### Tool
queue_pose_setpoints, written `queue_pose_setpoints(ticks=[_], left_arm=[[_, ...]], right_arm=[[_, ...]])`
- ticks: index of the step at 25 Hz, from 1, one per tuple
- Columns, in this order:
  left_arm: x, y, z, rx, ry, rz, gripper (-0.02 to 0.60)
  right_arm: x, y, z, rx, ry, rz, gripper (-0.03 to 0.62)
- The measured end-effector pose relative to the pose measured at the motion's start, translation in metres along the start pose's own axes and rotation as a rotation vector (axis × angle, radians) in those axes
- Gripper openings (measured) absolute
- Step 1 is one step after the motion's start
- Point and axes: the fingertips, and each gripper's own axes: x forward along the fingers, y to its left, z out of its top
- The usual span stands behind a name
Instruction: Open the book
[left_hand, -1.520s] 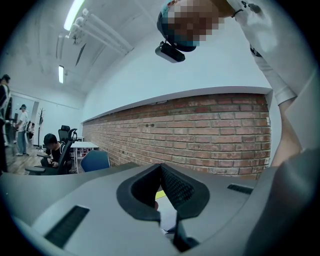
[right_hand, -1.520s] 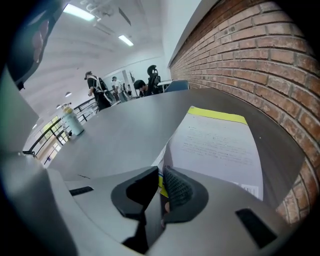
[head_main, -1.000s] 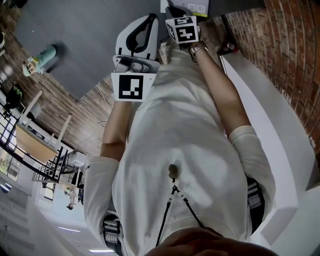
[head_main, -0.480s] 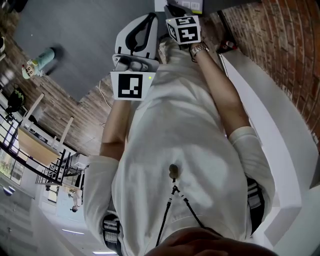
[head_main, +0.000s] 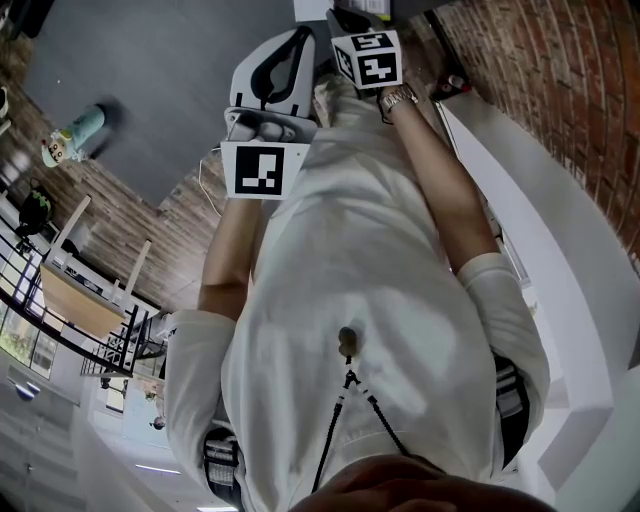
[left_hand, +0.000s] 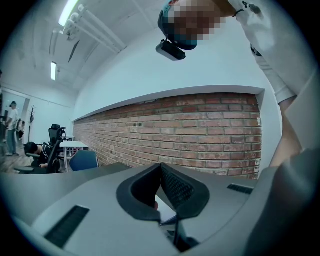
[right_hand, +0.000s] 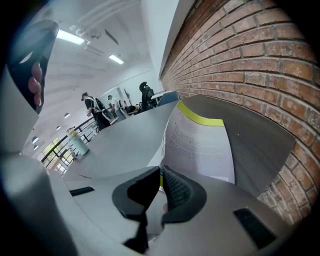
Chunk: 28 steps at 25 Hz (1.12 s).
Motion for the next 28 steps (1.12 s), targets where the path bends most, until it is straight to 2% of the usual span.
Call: queue_pose_setpoints(ticks=[28], left_arm=[[0.022,-0.043,-0.003,0.012,0.005,-0.099,0.022]], right_arm=[[-0.037,-0.053,-0.018,0.164,-0.062,-0.071,0.044]])
